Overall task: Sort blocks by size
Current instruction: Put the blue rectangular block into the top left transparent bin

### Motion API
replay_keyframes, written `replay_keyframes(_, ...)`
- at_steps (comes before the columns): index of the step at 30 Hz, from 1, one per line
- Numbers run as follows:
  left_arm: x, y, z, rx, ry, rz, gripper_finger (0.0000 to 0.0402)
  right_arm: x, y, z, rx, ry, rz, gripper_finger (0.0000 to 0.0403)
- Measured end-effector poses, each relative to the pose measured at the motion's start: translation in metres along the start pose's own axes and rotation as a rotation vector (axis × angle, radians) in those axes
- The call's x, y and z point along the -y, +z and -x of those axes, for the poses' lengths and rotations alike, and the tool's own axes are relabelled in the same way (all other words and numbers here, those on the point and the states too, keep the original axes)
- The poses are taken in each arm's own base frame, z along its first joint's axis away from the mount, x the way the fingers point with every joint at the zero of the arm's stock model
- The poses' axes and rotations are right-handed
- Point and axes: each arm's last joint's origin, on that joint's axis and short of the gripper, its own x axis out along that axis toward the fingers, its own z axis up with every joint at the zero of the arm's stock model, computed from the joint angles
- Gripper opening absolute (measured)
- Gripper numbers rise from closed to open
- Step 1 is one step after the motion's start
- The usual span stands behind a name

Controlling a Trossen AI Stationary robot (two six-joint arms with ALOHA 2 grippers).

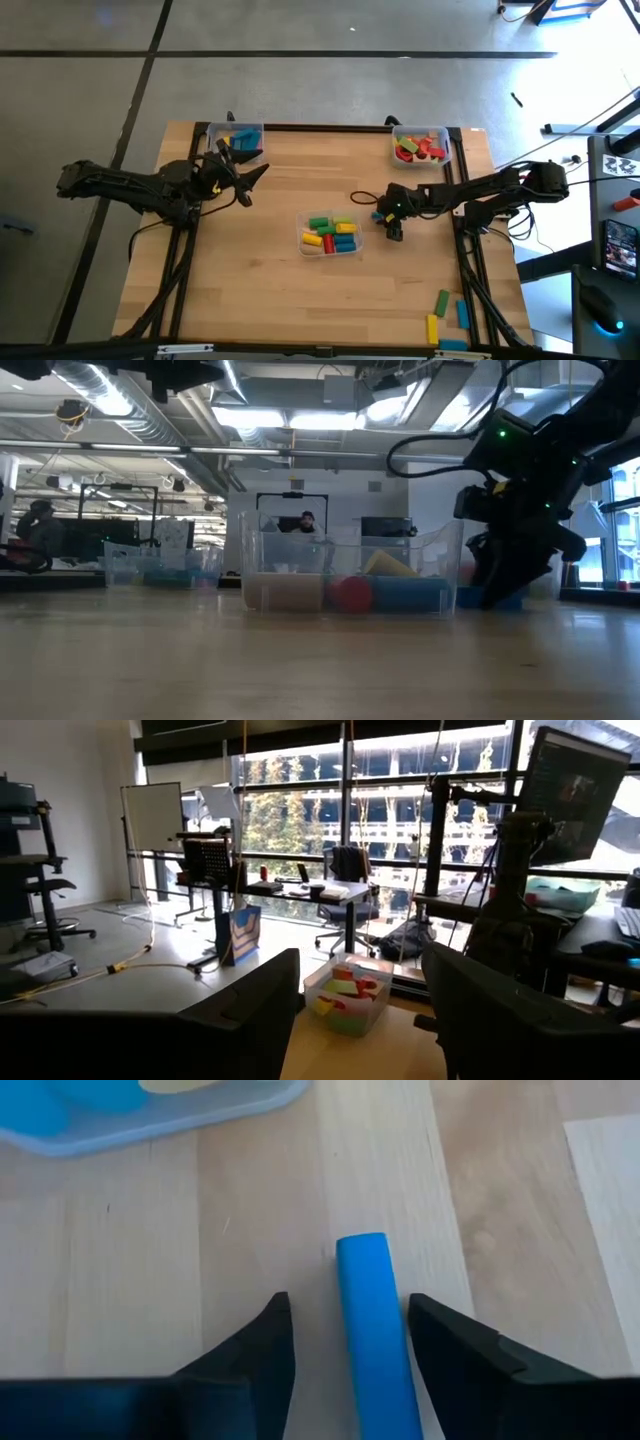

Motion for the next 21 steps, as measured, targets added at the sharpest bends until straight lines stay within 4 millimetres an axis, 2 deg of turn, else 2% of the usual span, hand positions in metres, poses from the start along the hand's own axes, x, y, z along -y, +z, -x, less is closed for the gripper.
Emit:
replay_keyframes(4, 0.0, -0.001, -0.002, 0.004, 0.006, 0.003, 0.021, 0.0, 0.0, 0.0, -0.003, 0.0, -0.004, 0.0161)
replay_keyframes(12, 0.0, 0.0, -0.002, 0.008, 0.006, 0.005, 0.021, 0.001, 0.0, 0.0, -0.007, -0.04, -0.003, 0.0057)
replay_keyframes(18, 0.0, 0.0, -0.002, 0.007, 0.006, 0.005, 0.021, 0.001, 0.012, 0.004, -0.02, -0.042, -0.003, 0.0055)
replay_keyframes(21, 0.001, 0.0, -0.002, 0.007, 0.005, 0.009, 0.021, 0.002, 0.03, 0.012, -0.006, -0.063, -0.004, 0.007)
